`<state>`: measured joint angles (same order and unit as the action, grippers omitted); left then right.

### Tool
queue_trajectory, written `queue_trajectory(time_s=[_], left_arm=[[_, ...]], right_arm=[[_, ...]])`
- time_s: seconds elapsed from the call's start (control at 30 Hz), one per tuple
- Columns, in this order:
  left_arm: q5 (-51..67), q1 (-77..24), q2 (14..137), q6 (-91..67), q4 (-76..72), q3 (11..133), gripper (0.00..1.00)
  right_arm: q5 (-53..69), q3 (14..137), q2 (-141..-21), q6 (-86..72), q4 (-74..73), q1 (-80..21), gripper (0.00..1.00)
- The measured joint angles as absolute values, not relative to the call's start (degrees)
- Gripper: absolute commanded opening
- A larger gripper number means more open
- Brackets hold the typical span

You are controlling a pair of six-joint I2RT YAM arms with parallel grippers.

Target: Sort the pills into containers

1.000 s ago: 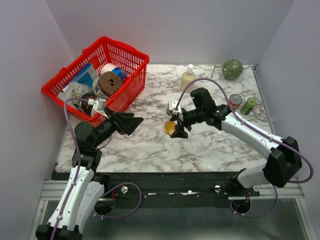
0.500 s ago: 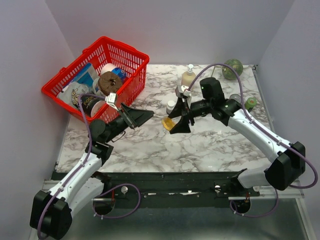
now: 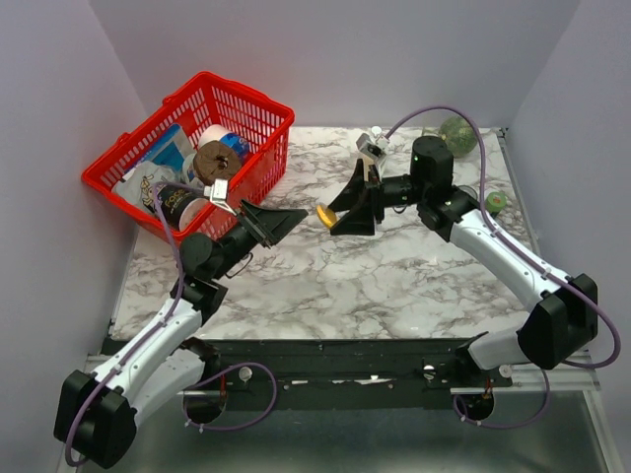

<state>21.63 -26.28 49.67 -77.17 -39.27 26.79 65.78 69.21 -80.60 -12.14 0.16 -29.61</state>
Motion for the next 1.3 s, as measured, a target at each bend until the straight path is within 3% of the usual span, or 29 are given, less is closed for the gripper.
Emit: queue_trajectory(time_s=[0.3, 0.5, 0.8, 1.3], left_arm=[[29.9, -28.1, 35.6, -29.7, -32.3, 26.2, 0.99], [31.0, -33.5, 39.2, -8.7, -30.4, 25.0, 0.99], [22.7, -40.9, 49.0, 4.3, -37.3, 25.0, 0.99], [8.6, -50.5, 56.7, 10.1, -46.7, 26.6, 0.99]], right_arm=[[67.0, 64.7, -80.8, -27.0, 13.3, -26.3, 0.6], [67.4, 61.8, -80.7, -34.1, 19.1, -26.3, 0.61], [67.5, 58.8, -80.4, -38.7, 23.8, -26.3, 0.61], [67.6, 57.3, -80.4, -41.6, 27.4, -26.3, 0.61]])
